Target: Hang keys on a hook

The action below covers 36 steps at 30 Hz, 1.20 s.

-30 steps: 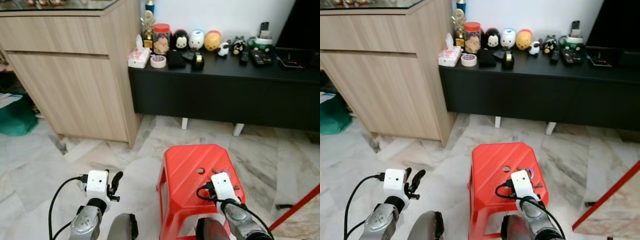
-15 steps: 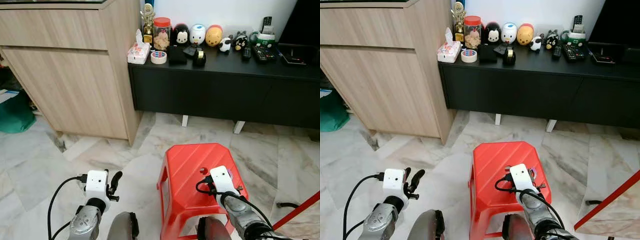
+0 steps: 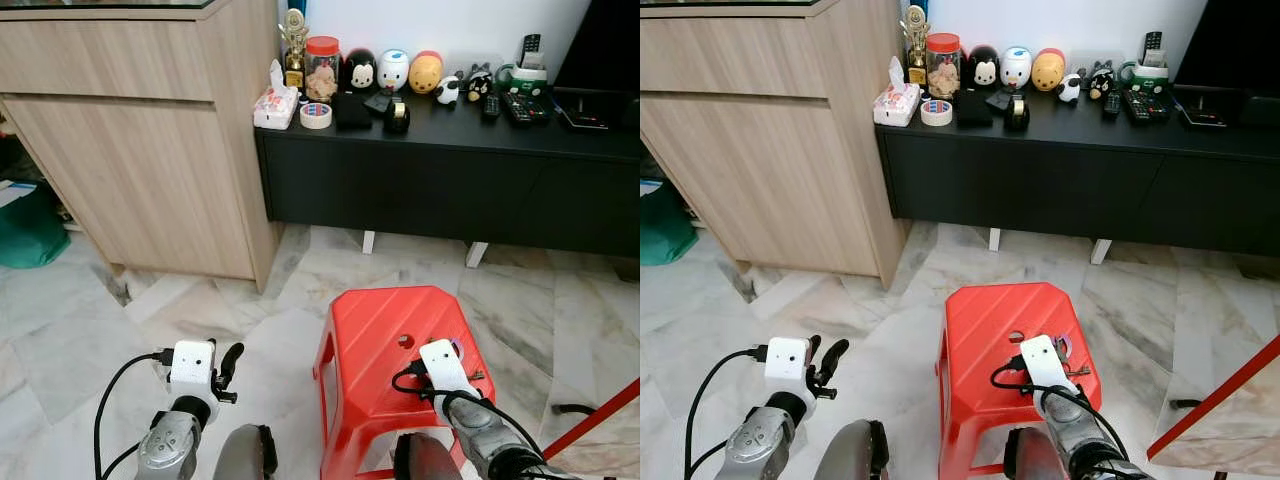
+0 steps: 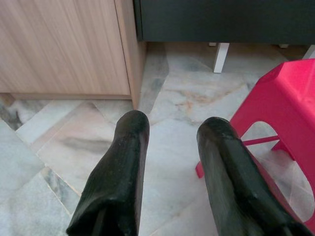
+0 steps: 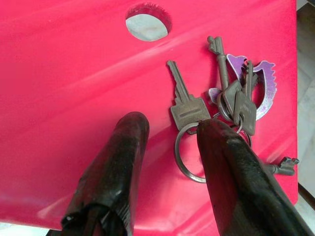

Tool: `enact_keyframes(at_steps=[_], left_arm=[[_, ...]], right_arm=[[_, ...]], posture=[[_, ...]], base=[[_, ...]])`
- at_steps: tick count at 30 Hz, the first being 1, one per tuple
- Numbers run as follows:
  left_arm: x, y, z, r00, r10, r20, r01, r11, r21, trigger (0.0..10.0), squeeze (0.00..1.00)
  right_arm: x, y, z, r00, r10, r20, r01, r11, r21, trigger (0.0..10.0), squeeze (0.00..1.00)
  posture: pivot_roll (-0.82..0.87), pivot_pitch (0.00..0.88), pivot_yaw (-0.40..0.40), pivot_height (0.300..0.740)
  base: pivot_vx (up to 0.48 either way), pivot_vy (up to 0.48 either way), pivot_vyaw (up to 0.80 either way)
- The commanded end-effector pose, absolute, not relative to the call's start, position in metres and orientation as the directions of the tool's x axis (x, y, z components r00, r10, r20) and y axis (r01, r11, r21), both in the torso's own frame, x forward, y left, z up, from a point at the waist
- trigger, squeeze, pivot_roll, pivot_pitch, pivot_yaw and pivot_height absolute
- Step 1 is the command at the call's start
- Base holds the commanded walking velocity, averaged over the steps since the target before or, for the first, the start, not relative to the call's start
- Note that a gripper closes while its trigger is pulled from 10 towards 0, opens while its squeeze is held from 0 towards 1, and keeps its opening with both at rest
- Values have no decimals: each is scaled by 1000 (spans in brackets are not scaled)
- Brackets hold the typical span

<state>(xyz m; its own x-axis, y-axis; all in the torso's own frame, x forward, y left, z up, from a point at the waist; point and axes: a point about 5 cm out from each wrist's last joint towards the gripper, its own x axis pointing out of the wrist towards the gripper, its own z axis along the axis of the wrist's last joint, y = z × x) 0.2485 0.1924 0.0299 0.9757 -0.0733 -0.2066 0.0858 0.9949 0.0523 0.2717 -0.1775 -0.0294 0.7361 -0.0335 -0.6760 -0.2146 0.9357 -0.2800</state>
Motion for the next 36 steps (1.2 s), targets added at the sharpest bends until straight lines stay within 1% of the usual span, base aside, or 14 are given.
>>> enact_keyframes(at_steps=[1,10,17,18,19,36], left_arm=[[248,194,30,974,-74,-212,88,994,58,10000,0],[248,194,30,974,-75,-214,90,994,62,10000,0],[248,195,30,974,-76,-215,92,994,65,10000,0],[248,195,30,973,-76,-216,92,994,66,10000,0],[248,194,30,973,-79,-218,96,993,69,10000,0],[247,196,29,968,-88,-235,112,990,92,10000,0]], right_arm=[[263,-180,-36,702,-45,-710,-221,935,-278,10000,0],[260,-184,-39,682,-81,-727,-200,935,-292,10000,0],[256,-186,-42,659,-89,-747,-177,947,-269,10000,0],[255,-186,-43,658,-87,-748,-177,947,-267,9725,0],[255,-185,-43,657,-86,-749,-174,949,-262,0,0],[254,-183,-44,650,-84,-755,-154,959,-239,0,0]], posture=[[38,45,14,594],[40,47,16,594],[42,48,17,594],[42,48,18,594],[43,49,20,594],[50,50,29,594]], base=[[0,0,0],[0,0,0],[0,0,0],[0,0,0],[0,0,0],[0,0,0]])
